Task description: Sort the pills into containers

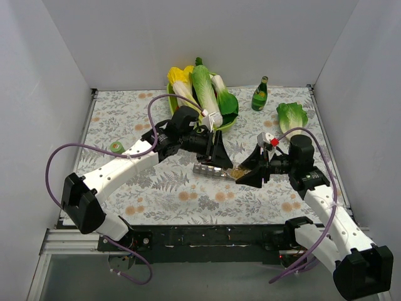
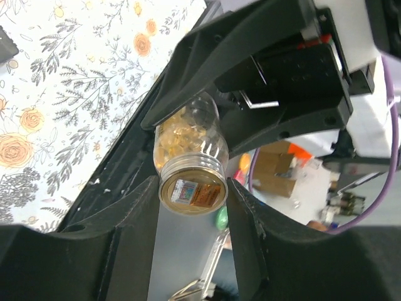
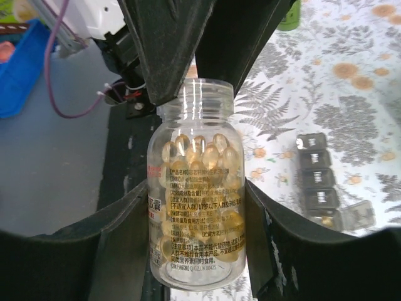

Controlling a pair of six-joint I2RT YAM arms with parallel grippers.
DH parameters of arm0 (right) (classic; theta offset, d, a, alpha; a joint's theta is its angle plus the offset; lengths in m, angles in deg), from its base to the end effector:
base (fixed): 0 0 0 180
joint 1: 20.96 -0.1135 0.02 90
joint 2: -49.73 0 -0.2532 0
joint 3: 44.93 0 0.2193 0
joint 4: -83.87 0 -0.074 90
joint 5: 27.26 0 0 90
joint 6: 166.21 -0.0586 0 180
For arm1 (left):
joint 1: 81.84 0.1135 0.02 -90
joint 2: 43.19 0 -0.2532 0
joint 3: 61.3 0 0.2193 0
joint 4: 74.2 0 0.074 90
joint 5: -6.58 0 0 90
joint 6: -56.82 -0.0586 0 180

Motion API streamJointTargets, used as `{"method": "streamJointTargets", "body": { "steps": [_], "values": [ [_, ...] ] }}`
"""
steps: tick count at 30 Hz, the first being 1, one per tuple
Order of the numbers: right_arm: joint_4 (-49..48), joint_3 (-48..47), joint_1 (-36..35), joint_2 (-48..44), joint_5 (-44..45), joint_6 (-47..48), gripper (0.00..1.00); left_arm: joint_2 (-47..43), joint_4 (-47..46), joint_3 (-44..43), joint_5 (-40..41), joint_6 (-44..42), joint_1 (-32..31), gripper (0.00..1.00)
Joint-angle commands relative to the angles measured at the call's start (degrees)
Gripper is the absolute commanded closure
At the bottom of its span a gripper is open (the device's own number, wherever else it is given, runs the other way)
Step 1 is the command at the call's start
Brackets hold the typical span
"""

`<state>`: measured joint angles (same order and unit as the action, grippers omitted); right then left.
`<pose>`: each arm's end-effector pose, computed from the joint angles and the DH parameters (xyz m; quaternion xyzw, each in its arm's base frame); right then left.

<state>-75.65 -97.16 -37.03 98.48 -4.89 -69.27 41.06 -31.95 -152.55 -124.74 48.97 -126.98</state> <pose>0.1426 0.0975 0.2890 -0.4576 0.5884 0.4853 0.4570 0.1903 -0.2461 0.3240 0.1099 -0.8394 0.5246 0.0897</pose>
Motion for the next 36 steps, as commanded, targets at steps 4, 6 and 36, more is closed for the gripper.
{"method": "streamJointTargets", "body": {
  "steps": [4, 6, 36],
  "values": [
    [-34.0, 6.7, -0.8, 2.0, -8.0, -31.4, 0.97, -0.5, 4.7, -5.0, -8.8, -17.7, -1.9, 0.67],
    [-37.6, 7.2, -0.9, 2.9, -8.5, -34.0, 0.97, -0.5, 4.6, -5.4, -10.8, -19.2, -1.9, 0.61],
    [6.6, -7.5, -0.6, -1.0, 4.4, 12.3, 0.97, -15.2, -2.5, 7.1, 9.1, 13.7, 3.4, 0.05]
  ]
}}
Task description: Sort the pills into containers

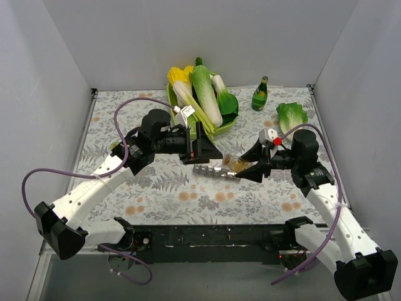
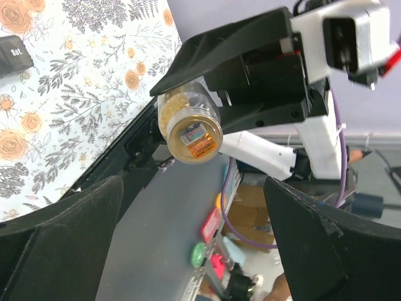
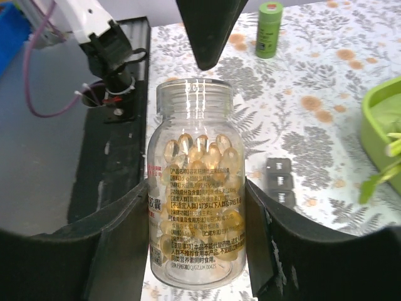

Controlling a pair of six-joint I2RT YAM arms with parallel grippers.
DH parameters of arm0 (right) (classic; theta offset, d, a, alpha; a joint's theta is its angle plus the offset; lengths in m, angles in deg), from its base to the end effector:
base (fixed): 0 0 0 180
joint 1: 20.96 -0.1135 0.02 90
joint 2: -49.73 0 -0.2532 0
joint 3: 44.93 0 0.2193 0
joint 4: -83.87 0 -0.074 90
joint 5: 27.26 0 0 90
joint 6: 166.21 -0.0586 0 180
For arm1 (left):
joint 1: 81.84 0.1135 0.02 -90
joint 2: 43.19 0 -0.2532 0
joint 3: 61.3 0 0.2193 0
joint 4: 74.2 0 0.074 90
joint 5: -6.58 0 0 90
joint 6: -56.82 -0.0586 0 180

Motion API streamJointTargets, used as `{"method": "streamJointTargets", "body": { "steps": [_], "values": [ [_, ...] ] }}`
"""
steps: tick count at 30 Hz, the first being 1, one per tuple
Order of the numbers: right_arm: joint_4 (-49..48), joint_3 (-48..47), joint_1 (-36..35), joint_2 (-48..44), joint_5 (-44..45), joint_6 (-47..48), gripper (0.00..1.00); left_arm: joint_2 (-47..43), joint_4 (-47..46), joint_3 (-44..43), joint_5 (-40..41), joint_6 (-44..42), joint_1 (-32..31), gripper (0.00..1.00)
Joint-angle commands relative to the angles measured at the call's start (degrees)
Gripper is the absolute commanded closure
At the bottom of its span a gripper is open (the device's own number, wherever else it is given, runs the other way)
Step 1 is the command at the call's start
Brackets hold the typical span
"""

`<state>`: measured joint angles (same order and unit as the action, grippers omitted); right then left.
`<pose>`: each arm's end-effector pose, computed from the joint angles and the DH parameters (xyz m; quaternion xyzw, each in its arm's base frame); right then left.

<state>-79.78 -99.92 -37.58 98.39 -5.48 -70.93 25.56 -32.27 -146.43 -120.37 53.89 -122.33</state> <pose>0.1425 0.0993 0.3111 -0.4743 0.5543 0.4801 0.4870 0.1655 -0.1876 0.3592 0.1620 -0.8038 0.5722 0.0170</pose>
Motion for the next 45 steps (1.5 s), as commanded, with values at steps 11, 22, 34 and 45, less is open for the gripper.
{"method": "streamJointTargets", "body": {
  "steps": [11, 22, 34, 45],
  "values": [
    [14.4, -6.6, -0.4, -1.0, 7.8, 18.9, 0.97, 5.2, -7.3, -0.3, 10.9, 15.9, -5.7, 0.11],
    [14.2, -6.6, -0.5, -0.9, 7.5, 18.5, 0.97, 7.8, -6.5, 0.0, 11.4, 15.1, -6.8, 0.24],
    [13.5, -5.9, -0.9, -0.6, 7.2, 17.3, 0.98, 9.1, -8.6, -0.2, 8.6, 14.3, -7.8, 0.56],
    [1.0, -0.9, -0.9, 0.6, -2.5, -0.7, 0.97, 10.8, -9.8, -2.6, -2.2, -5.7, -7.8, 0.66]
  ]
}}
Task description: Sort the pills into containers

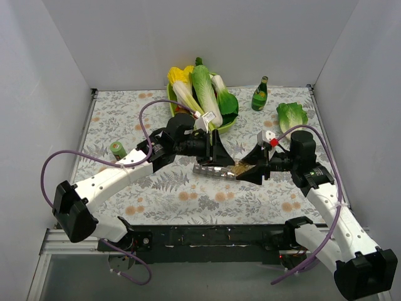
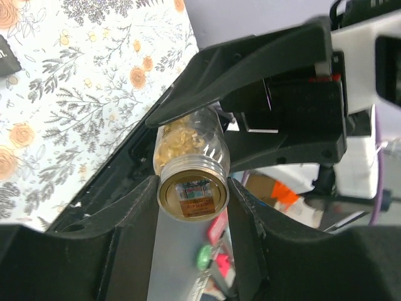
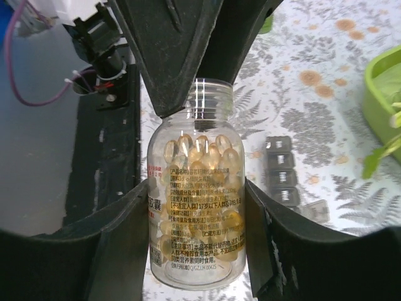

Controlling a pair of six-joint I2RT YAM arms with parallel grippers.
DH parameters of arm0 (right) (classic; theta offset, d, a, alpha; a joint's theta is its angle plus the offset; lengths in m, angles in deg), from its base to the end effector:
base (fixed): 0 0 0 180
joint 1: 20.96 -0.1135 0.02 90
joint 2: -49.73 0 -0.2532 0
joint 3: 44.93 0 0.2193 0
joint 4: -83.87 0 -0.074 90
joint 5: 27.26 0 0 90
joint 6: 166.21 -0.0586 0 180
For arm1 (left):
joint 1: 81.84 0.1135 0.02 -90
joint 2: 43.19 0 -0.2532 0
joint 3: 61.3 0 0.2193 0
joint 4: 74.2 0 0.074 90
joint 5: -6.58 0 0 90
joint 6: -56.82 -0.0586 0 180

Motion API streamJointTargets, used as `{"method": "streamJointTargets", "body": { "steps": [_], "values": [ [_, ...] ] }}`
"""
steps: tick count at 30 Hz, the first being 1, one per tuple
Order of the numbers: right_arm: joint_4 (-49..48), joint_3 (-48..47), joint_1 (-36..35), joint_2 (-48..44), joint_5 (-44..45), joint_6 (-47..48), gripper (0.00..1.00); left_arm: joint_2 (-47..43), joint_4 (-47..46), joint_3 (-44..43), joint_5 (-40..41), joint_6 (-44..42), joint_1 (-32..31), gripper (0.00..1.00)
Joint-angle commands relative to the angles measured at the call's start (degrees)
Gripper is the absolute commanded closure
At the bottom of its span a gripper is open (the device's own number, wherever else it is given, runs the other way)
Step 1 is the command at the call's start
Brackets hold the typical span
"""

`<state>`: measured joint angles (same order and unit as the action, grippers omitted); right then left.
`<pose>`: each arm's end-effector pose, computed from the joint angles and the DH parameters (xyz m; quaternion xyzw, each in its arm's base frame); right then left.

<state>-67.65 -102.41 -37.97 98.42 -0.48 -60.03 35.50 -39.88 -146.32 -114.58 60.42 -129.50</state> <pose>0.1416 0.0980 0.3034 -0.4881 0.5811 0.4321 0.4872 0.1783 -0.2406 0.3277 0.1948 -0.8142 0.5445 0.0526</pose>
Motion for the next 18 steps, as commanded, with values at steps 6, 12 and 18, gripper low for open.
{"method": "streamJointTargets", "body": {
  "steps": [6, 12, 18],
  "values": [
    [-37.9, 10.6, -0.1, 2.0, -11.7, -40.2, 0.98, 1.5, 0.6, -6.8, -8.7, -25.1, -0.7, 0.63],
    [-51.8, 12.2, 1.1, 5.0, -12.1, -53.6, 0.98, 1.9, 0.5, -7.2, -9.6, -28.0, -0.7, 0.55],
    [-55.8, 13.2, 1.6, 6.1, -12.1, -58.9, 0.98, 0.3, -2.3, -6.5, -8.3, -25.8, -0.7, 0.28]
  ]
}}
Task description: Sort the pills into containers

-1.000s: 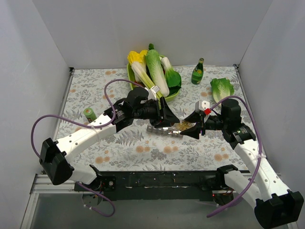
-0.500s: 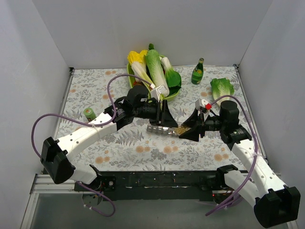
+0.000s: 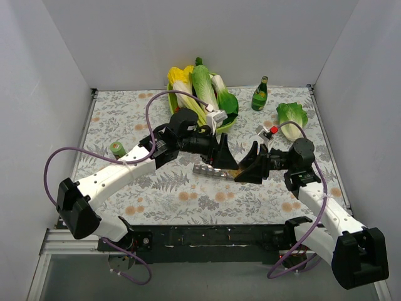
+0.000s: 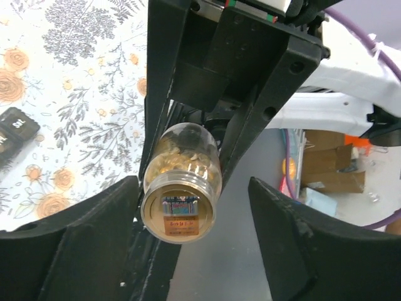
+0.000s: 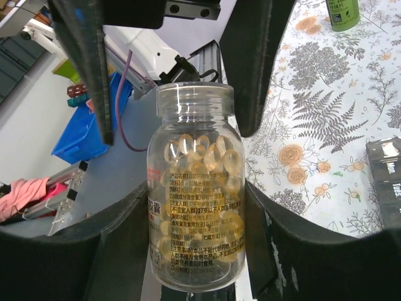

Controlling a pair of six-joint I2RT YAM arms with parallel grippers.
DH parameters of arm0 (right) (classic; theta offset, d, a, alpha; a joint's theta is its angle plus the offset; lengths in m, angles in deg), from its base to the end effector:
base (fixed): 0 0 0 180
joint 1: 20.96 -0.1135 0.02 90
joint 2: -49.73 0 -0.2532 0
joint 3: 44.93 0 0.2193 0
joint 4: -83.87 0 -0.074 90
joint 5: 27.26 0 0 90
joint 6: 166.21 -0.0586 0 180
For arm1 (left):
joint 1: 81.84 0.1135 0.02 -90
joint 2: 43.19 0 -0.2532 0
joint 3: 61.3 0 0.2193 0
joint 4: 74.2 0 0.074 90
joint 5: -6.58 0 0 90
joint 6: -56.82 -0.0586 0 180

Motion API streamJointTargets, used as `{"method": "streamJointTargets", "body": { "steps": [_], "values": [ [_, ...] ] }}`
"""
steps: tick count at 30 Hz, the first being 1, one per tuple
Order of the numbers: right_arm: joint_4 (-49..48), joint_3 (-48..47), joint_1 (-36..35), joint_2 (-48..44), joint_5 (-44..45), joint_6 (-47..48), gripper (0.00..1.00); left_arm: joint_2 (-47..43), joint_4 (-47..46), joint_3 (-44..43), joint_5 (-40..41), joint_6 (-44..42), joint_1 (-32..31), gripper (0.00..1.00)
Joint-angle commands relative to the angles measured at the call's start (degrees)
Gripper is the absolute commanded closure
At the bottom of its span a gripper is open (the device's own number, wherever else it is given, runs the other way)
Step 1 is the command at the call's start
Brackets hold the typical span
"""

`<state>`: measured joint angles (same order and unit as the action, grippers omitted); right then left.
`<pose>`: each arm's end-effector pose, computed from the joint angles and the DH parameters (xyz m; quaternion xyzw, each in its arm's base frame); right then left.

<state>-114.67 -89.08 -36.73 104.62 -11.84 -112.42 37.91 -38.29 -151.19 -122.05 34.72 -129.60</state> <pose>0.1565 0.1029 0.2919 -0.3565 0.5957 0.6207 0.3644 0.1774 -0.2498 0.3426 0.0291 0.8229 -0.5669 0.0232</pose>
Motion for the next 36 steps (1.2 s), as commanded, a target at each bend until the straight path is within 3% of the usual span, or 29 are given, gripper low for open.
{"method": "streamJointTargets", "body": {
  "steps": [1, 5, 15, 22, 26, 36],
  "values": [
    [-8.5, 0.1, 0.4, -0.4, -0.7, -6.2, 0.98, -2.8, -4.5, -1.6, -0.4, 0.1, -0.5, 0.20],
    [-3.1, -1.2, 0.6, -1.6, -0.7, -0.8, 0.98, -4.8, -5.0, -1.4, 2.8, 1.4, -0.3, 0.02],
    [8.9, -5.1, 0.9, -4.1, -0.7, 9.8, 0.98, -11.1, -0.2, 2.0, 8.8, 9.2, 4.1, 0.02],
    [39.8, -16.3, 0.8, -5.6, 6.1, 45.0, 0.98, -12.3, 1.2, 3.3, 8.0, 21.9, 5.2, 0.02],
    [47.5, -19.2, 0.6, -6.0, 12.7, 55.3, 0.98, -10.4, 2.0, 2.0, 8.2, 27.2, 5.2, 0.02],
    [50.6, -20.7, -0.5, -6.6, 16.2, 60.5, 0.98, -5.8, -1.0, 1.9, 9.1, 31.3, 4.1, 0.05]
  ]
}}
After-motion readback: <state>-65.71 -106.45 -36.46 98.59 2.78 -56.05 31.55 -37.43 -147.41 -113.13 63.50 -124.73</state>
